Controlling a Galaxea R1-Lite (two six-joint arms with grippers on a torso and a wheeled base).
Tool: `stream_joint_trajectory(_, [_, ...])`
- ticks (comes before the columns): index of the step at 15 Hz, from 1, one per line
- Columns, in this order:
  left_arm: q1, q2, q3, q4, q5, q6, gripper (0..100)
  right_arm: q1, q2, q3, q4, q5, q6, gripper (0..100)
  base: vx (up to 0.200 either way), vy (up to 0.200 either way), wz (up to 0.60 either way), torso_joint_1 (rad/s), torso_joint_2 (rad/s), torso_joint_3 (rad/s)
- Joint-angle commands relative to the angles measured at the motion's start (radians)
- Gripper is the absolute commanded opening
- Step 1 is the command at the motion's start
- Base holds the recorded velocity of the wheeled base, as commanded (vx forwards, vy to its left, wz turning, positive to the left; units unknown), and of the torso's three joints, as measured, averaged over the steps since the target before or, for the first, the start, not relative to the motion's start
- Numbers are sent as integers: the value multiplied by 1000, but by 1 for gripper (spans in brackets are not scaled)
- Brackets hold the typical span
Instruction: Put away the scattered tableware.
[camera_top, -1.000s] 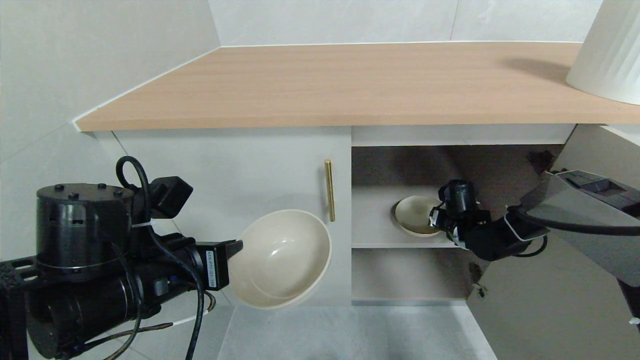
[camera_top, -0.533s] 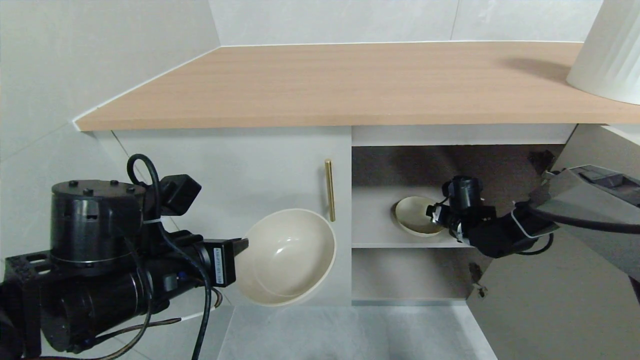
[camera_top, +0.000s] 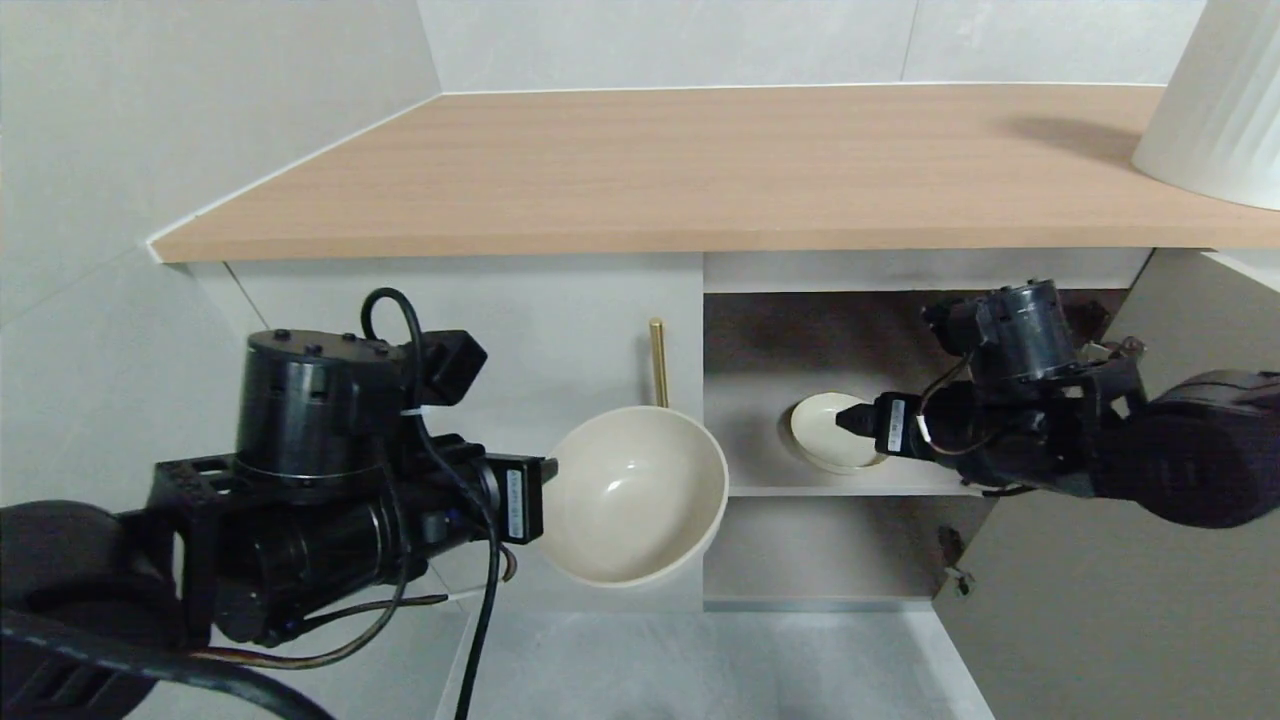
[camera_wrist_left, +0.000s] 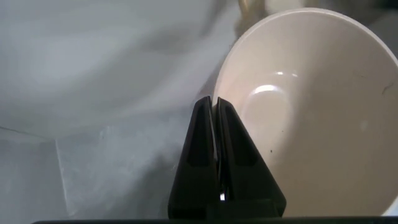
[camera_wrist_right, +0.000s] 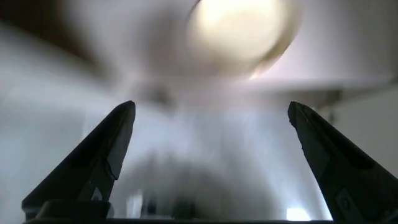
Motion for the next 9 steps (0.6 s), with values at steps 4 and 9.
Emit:
stream_joint_trajectory(4, [-118, 153, 3, -15, 99, 27, 0, 230, -225, 31, 181, -1, -3, 100, 0, 0, 0, 0, 0, 0])
stream_joint_trajectory(9, [-184, 165, 16, -19, 122, 29, 0, 320, -161, 31, 280, 6, -2, 100, 0, 0, 0, 0, 0, 0])
